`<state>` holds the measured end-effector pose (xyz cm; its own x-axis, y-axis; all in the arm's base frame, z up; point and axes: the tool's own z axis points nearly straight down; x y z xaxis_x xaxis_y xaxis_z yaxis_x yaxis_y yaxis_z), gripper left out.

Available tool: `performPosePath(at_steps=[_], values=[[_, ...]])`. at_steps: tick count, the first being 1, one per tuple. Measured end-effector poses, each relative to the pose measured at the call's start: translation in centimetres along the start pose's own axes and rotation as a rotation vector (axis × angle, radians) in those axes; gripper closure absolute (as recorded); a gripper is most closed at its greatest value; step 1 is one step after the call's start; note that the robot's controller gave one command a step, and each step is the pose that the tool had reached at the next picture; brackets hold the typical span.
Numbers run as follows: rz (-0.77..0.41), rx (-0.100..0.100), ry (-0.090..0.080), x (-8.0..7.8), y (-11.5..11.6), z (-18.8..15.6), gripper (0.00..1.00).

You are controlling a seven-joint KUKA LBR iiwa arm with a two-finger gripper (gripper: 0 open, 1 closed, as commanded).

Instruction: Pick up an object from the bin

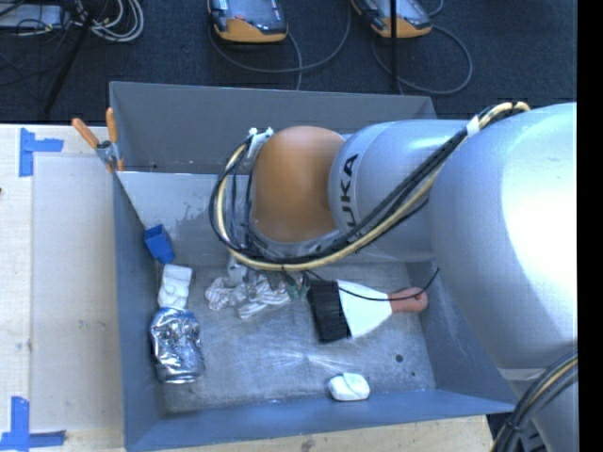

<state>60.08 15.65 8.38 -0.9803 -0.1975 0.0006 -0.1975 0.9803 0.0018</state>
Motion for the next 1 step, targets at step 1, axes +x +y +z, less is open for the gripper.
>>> performPosePath(at_steps=[1], values=[[0.001, 0.0, 0.0, 0.0, 0.0, 0.0, 1.0]])
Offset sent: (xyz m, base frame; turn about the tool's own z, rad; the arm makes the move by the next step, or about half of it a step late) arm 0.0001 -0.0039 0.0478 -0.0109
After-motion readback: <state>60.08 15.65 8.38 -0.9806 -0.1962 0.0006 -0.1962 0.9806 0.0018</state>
